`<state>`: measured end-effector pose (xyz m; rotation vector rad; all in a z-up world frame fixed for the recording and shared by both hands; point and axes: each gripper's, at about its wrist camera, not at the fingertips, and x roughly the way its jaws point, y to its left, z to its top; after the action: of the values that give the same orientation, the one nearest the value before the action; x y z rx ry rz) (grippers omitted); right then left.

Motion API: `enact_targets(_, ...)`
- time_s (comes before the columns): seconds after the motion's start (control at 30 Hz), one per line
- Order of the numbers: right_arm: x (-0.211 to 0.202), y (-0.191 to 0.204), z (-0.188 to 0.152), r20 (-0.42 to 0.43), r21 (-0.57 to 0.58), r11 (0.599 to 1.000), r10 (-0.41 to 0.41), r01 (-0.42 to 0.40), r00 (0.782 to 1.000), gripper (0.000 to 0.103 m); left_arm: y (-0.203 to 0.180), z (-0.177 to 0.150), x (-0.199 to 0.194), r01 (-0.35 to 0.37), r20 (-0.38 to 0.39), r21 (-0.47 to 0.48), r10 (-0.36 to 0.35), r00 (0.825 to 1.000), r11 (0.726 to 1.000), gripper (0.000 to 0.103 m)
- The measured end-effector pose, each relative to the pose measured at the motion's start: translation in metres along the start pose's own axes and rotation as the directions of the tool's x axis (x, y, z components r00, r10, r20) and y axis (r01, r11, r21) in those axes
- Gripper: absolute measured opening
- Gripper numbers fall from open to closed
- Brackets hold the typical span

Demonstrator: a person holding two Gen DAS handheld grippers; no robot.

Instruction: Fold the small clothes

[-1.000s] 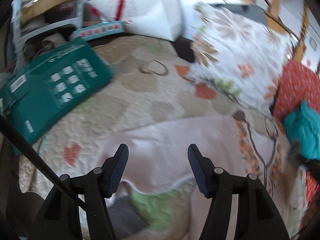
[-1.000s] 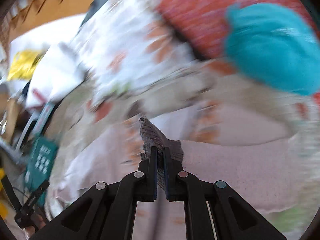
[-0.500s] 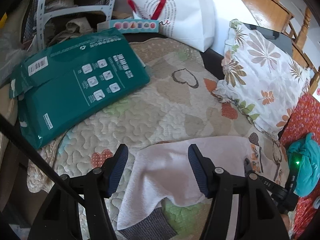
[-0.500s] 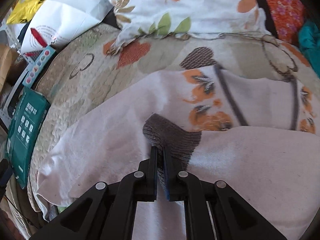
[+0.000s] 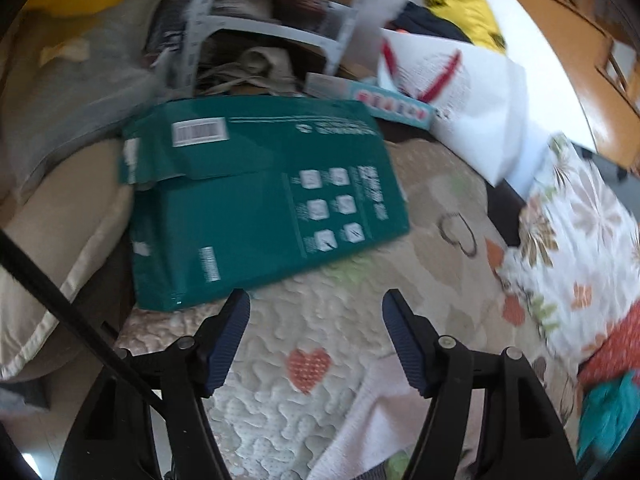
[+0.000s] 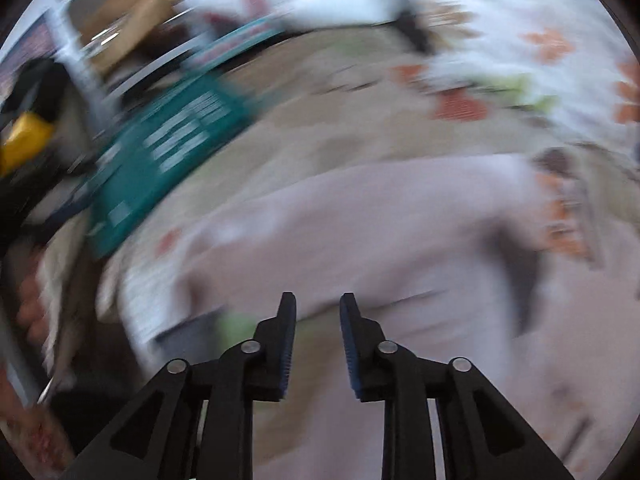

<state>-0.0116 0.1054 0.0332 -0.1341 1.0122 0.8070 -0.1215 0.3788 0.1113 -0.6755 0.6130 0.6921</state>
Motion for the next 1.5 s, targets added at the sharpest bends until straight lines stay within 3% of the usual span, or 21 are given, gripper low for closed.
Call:
enact_targets(0.1, 0.02, 0.032, -0.013, -0.04, -0.052, 0.996, 0.067, -0.069, 0.997, 0.032, 0.008, 0.002, 0.001, -0.013, -0.003, -0.014, 0.013, 1.0, 1.0, 0.068)
enact_targets(0.37, 0.033, 0.089, -0.04, -0.028, -0.219, 0.974, 0.061, -0.065, 0.998, 0.033, 0.03, 0.012, -0.002, -0.064, 0.026, -0.068, 0.066, 0.997, 0.996, 0.068)
enact_targets(0.53, 0.034, 0.117, -0.065, -0.024, -0.442, 0.896, -0.037, 0.023, 0.999, 0.052, 0.039, 0.014, -0.001, -0.072, 0.02, -0.08, 0.074, 0.997, 0.994, 0.068)
enact_targets(0.67, 0.054, 0.124, -0.079, -0.012, -0.54, 0.835, -0.126, 0.1, 0.992, 0.052, 0.043, 0.014, 0.003, -0.067, -0.003, -0.088, 0.067, 0.998, 0.994, 0.068)
enact_targets(0.73, 0.058, 0.125, -0.079, 0.003, -0.538, 0.833, -0.15, 0.128, 0.989, 0.041, 0.046, 0.014, 0.004, -0.068, -0.008, -0.098, 0.068, 0.998, 0.993, 0.068)
enact_targets(0.77, 0.056, 0.122, -0.072, -0.01, -0.5, 0.859, -0.135, 0.112, 0.991, 0.017, 0.048, 0.014, 0.005, -0.067, -0.011, -0.105, 0.066, 0.998, 0.992, 0.068)
enact_targets(0.8, 0.053, 0.118, -0.067, -0.024, -0.466, 0.88, -0.114, 0.09, 0.993, 0.006, 0.05, 0.014, 0.005, -0.065, -0.015, -0.115, 0.064, 0.998, 0.991, 0.068)
enact_targets(0.83, 0.046, 0.11, -0.055, -0.04, -0.397, 0.916, -0.077, 0.054, 0.996, 0.006, 0.05, 0.014, 0.006, -0.064, -0.018, -0.122, 0.062, 0.998, 0.991, 0.068)
enact_targets(0.93, 0.002, 0.08, -0.02, 0.027, -0.207, 0.978, 0.028, -0.021, 0.999, 0.006, 0.046, 0.011, 0.008, -0.044, -0.035, -0.121, 0.04, 0.999, 0.992, 0.068)
enact_targets(1.0, -0.034, 0.056, -0.002, 0.09, -0.093, 0.992, 0.097, -0.089, 0.991, 0.006, 0.036, 0.007, 0.009, -0.03, -0.04, -0.094, 0.026, 0.999, 0.995, 0.068)
enact_targets(1.1, -0.111, -0.011, 0.016, 0.241, 0.129, 0.968, 0.18, -0.215, 0.954, 0.006, 0.014, -0.001, 0.007, -0.001, -0.046, -0.039, -0.001, 0.999, 0.999, 0.068)
enact_targets(1.17, -0.147, -0.053, 0.015, 0.308, 0.229, 0.94, 0.178, -0.254, 0.935, 0.006, -0.004, -0.009, 0.007, 0.03, -0.057, -0.002, -0.03, 0.998, 1.0, 0.068)
enact_targets(1.27, -0.199, -0.128, -0.006, 0.37, 0.383, 0.901, 0.051, -0.203, 0.927, 0.006, -0.039, -0.026, 0.007, 0.088, -0.09, 0.084, -0.08, 0.993, 0.993, 0.069)
enact_targets(1.3, -0.215, -0.161, -0.021, 0.367, 0.458, 0.877, -0.038, -0.144, 0.93, 0.006, -0.051, -0.032, 0.007, 0.103, -0.101, 0.113, -0.091, 0.991, 0.988, 0.069)
enact_targets(1.37, -0.23, -0.201, -0.044, 0.346, 0.55, 0.83, -0.128, -0.091, 0.93, 0.006, -0.076, -0.046, 0.006, 0.136, -0.122, 0.176, -0.116, 0.986, 0.975, 0.069)
enact_targets(1.43, -0.239, -0.242, -0.072, 0.266, 0.636, 0.77, -0.273, 0.045, 0.924, 0.006, -0.1, -0.061, 0.005, 0.158, -0.137, 0.235, -0.129, 0.982, 0.959, 0.069)
enact_targets(1.5, -0.24, -0.272, -0.096, 0.161, 0.678, 0.71, -0.395, 0.19, 0.904, 0.006, -0.124, -0.077, 0.003, 0.186, -0.158, 0.288, -0.145, 0.977, 0.939, 0.069)
